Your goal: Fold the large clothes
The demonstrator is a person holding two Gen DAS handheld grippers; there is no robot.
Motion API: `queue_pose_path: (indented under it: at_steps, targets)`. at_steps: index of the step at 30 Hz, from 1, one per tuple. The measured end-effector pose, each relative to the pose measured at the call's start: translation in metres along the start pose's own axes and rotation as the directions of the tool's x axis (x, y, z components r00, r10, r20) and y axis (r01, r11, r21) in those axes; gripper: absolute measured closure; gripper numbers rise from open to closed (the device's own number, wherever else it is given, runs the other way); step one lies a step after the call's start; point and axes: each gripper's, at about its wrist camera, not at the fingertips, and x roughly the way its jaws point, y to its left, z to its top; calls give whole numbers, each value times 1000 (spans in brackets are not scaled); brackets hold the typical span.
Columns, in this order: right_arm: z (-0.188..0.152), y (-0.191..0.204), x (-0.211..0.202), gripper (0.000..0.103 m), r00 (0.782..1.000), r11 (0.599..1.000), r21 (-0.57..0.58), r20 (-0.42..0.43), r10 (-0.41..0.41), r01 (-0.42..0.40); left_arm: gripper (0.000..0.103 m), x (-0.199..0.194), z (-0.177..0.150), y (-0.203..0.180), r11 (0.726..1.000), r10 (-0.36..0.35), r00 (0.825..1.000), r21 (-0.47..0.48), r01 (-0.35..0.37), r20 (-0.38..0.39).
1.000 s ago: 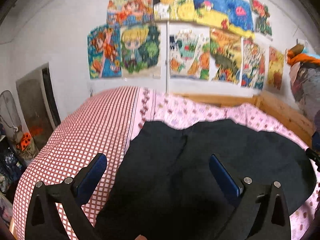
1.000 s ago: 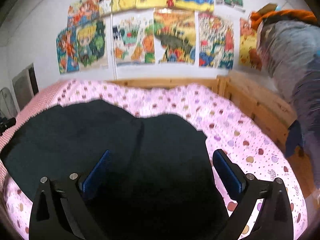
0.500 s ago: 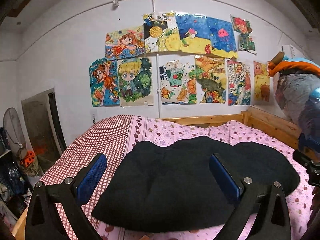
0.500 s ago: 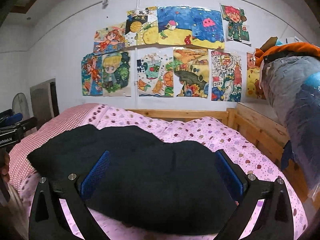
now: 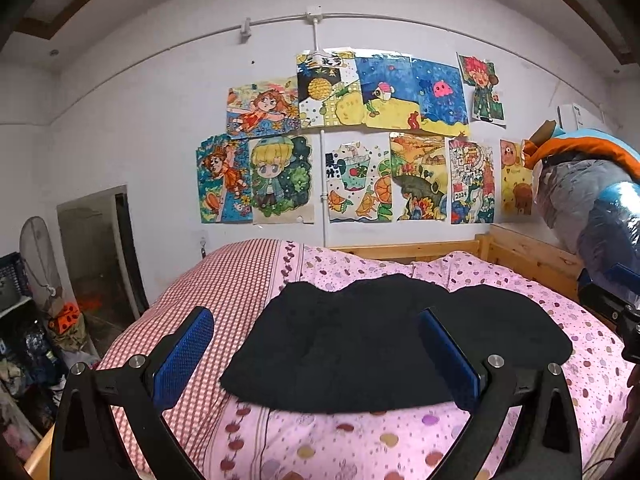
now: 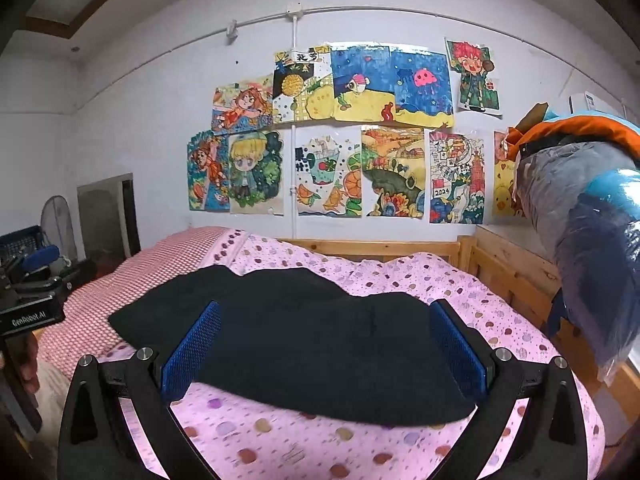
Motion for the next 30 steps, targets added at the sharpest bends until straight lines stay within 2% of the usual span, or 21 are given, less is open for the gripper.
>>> queue_pose_path:
  at_steps: [11,15,30]
  targets:
    - [-12,20,-46,2,1000,1000,-7,-5,16,-16,0,-50,-14,6,1000,-4,1000,16,4,3]
    - [-22,25,-61,2,1000,999,-37,6,-5,5,0,-61,-22,5,1000,-10,1000,24,10,-10]
    - [-55,30,-86,2,999,999,-32,-52,-7,6,0,-73,-55,10,1000,-12,995,28,15,-97]
